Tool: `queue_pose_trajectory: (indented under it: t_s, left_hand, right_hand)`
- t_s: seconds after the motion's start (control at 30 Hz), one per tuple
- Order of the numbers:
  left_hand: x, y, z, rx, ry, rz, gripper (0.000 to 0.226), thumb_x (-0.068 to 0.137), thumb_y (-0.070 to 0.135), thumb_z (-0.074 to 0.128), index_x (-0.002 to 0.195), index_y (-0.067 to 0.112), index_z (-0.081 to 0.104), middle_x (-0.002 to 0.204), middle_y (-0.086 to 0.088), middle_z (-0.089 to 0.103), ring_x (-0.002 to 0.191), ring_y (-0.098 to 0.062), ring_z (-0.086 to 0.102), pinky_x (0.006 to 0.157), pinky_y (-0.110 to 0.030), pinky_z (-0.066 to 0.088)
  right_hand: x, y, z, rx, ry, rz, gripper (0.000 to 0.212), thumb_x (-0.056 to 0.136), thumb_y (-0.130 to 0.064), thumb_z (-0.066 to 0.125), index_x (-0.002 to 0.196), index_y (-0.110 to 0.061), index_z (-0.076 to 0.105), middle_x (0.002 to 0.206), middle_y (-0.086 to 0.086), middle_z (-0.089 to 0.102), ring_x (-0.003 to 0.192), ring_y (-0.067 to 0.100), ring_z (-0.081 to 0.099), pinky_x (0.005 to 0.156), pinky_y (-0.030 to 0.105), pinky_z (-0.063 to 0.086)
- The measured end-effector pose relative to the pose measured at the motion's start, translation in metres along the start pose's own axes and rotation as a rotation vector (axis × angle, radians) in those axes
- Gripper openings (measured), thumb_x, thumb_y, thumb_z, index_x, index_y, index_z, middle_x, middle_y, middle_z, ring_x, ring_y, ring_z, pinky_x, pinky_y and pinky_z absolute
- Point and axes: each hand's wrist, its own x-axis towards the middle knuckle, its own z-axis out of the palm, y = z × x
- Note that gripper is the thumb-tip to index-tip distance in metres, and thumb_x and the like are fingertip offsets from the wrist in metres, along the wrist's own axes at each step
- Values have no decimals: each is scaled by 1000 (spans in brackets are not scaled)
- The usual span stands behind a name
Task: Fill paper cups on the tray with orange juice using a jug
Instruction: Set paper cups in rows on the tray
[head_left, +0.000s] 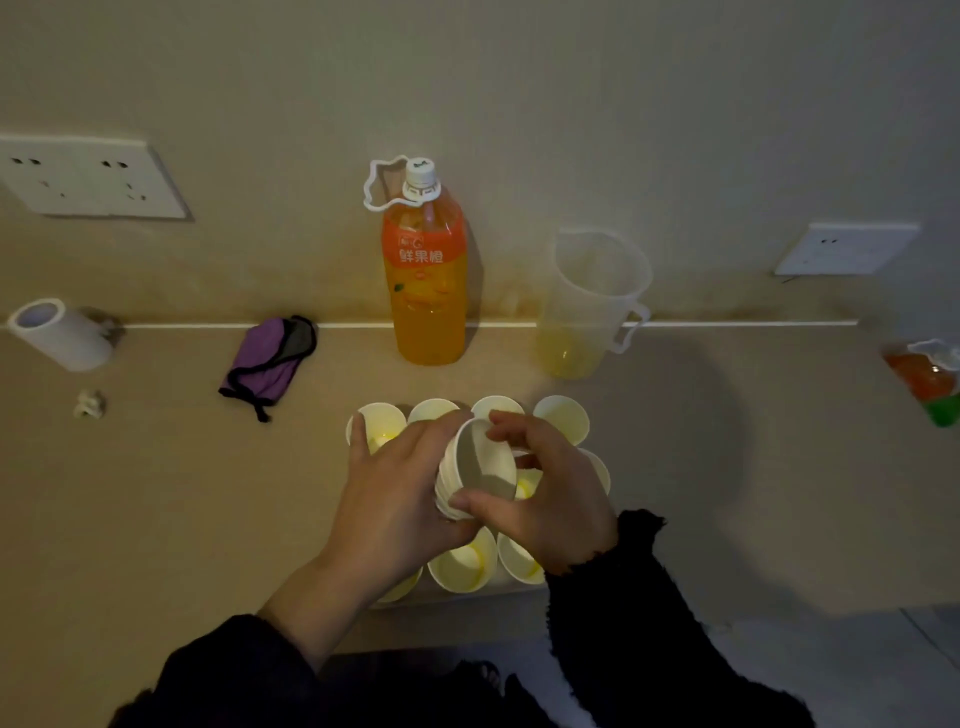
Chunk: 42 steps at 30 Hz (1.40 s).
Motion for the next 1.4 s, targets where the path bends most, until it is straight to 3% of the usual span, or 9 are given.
queue_pose_trajectory:
  t_s: [0.17,0.27,0.4,0.53,0.67,0.77,0.9,1.2,1.4]
  left_hand:
    - [-1,-2,-3,82,-22,6,83,56,54,61,132,38,35,122,16,57,118,-14,54,111,-61,7]
    - [-1,0,-5,84,-4,-9,79,57,56,58,129,39,31,120,13,59,115,-17,57,110,-61,7]
    - [1,-7,-6,104,14,-52,79,58,62,60,127,39,30,119,9,60,112,-21,59,107,-66,11]
    - [8,-16,-10,160,26,-91,81,59,68,52,130,34,35,121,5,61,113,-24,58,104,-68,17]
    - [18,-12,-13,142,59,-125,87,63,50,79,135,26,37,128,0,57,120,-29,52,109,-63,9]
    - [24,-7,-13,93,103,-141,87,63,45,82,135,23,38,129,-1,56,123,-30,48,110,-60,8]
    - [25,-1,-11,22,157,-152,84,64,40,83,133,21,40,130,0,54,124,-31,46,111,-59,7]
    - [22,4,-9,-12,176,-152,84,59,53,68,131,18,43,128,0,53,119,-29,47,110,-64,14]
    - [24,1,-9,3,180,-166,85,62,45,83,132,17,43,129,-1,53,119,-30,49,112,-62,11]
  right_hand:
    - [2,0,3,-77,-1,-67,63,52,-54,64,102,-16,58,104,-4,64,93,14,62,80,33,53]
    - [3,1,3,-53,25,-66,60,53,-51,63,100,-14,56,101,-2,62,90,12,60,76,29,52]
    - [6,-4,-19,92,47,40,50,53,-41,70,98,-28,52,105,-5,60,94,8,59,78,21,50]
    - [11,6,-54,191,149,170,47,57,-37,77,95,-34,49,102,-8,61,89,8,62,77,32,56]
    - [8,37,-81,-61,211,253,55,65,-26,81,110,-22,49,109,-1,57,97,17,58,83,40,53]
    - [-5,65,-89,-246,173,312,69,65,-25,81,124,-11,48,121,7,51,106,23,55,86,35,47]
    - [-29,93,-81,-409,49,393,74,67,-29,81,130,-13,45,129,6,46,111,24,53,84,27,40]
    - [-43,112,-72,-437,35,388,71,66,-25,80,127,-12,47,128,5,44,104,26,55,74,23,36]
    - [-40,106,-83,-489,-15,382,70,67,-29,79,127,-14,45,128,2,43,104,25,55,75,26,40]
